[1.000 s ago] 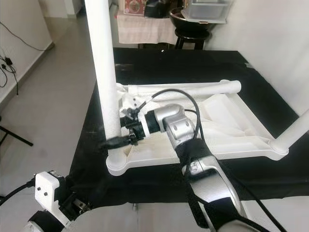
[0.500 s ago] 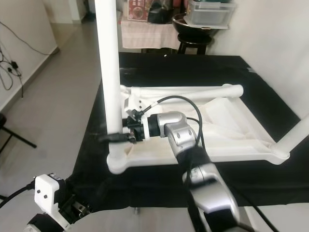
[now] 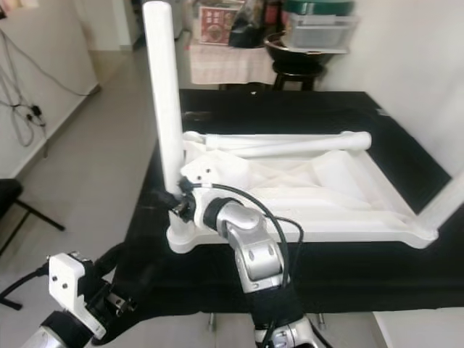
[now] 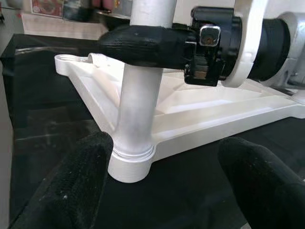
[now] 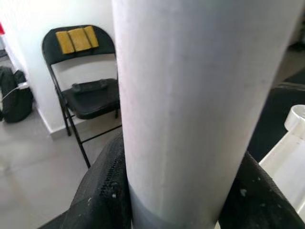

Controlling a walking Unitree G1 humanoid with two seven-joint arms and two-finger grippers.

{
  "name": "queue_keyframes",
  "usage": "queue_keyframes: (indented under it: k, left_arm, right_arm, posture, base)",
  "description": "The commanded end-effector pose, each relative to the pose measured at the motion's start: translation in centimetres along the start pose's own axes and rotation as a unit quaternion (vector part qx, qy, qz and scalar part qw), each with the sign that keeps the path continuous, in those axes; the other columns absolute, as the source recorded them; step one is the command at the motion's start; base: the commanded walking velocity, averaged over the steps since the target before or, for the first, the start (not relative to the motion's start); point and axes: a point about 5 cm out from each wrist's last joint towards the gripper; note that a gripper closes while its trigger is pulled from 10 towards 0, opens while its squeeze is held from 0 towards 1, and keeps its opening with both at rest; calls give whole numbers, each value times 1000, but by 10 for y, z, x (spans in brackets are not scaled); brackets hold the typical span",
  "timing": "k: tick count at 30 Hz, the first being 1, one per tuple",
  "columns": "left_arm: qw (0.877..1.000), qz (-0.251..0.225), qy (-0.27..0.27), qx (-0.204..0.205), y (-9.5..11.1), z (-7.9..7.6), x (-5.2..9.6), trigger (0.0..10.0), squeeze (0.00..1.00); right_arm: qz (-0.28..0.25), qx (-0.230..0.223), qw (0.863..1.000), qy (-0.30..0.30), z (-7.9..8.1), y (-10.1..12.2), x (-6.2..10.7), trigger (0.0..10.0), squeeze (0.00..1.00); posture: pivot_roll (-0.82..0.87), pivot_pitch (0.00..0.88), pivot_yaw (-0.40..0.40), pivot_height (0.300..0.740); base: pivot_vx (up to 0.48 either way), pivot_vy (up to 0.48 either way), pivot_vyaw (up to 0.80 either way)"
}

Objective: Building children table

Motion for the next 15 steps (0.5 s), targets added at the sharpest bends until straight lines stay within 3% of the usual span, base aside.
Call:
queue_keyframes:
  k: [1,2,3,5,6,7,8,9,10,11,15]
  left_arm:
    - [1000,4,7,8,-5,1,-1,10000,0]
    - [1000,3,6,9,-5,0,-2,10000,0]
    - [1000,3,6,9,-5,0,-2,10000,0]
    - [1000,2,4,12,-6,-1,-3,10000,0]
    - [1000,2,4,12,-6,-1,-3,10000,0]
    - [1000,3,2,13,-6,-2,-3,10000,0]
    - [1000,4,1,14,-7,-3,-3,10000,0]
    - [1000,4,1,14,-7,-3,-3,10000,0]
    - [1000,5,-1,14,-7,-3,-3,10000,0]
    - [1000,7,-3,15,-7,-4,-3,10000,0]
    - [1000,8,-3,15,-8,-5,-2,10000,0]
  right_arm:
    - [34,-4,997,70,5,-11,1,10000,1000]
    - [6,1,994,111,5,0,1,10000,1000]
    - [6,1,994,111,5,0,1,10000,1000]
    - [-52,37,979,194,1,20,3,10000,1000]
    - [-52,37,979,194,1,20,3,10000,1000]
    - [-66,53,970,228,-3,25,4,10000,1000]
    - [-76,81,959,262,-8,29,5,10000,922]
    - [-76,81,959,262,-8,29,5,10000,922]
    - [-75,86,949,293,-14,31,3,10000,0]
    - [-71,99,936,330,-22,32,-1,10000,0]
    - [-45,119,923,364,-26,30,-6,10000,0]
  posture:
    - [-104,37,-64,740]
    - [-104,37,-64,740]
    - [-104,37,-64,740]
    - [-107,40,-62,740]
    - [-107,40,-62,740]
    - [-103,40,-60,740]
    - [-97,41,-60,740]
    - [-97,41,-60,740]
    - [-91,41,-59,740]
    - [-88,42,-56,740]
    - [-78,41,-53,740]
  base:
    - [0,0,0]
    - [0,0,0]
    - [0,0,0]
    - [0,0,0]
    - [0,0,0]
    - [0,0,0]
    - [0,0,0]
    - [0,0,0]
    - [0,0,0]
    - [0,0,0]
    - [0,0,0]
Point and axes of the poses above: a point about 5 cm out from each wrist's last joint towards the gripper, its own x axis pointing back from the gripper into the wrist, its own y axis along the axis of the wrist's last joint, z = x × y, and after that the axes turned 12 degrees about x, right-handed
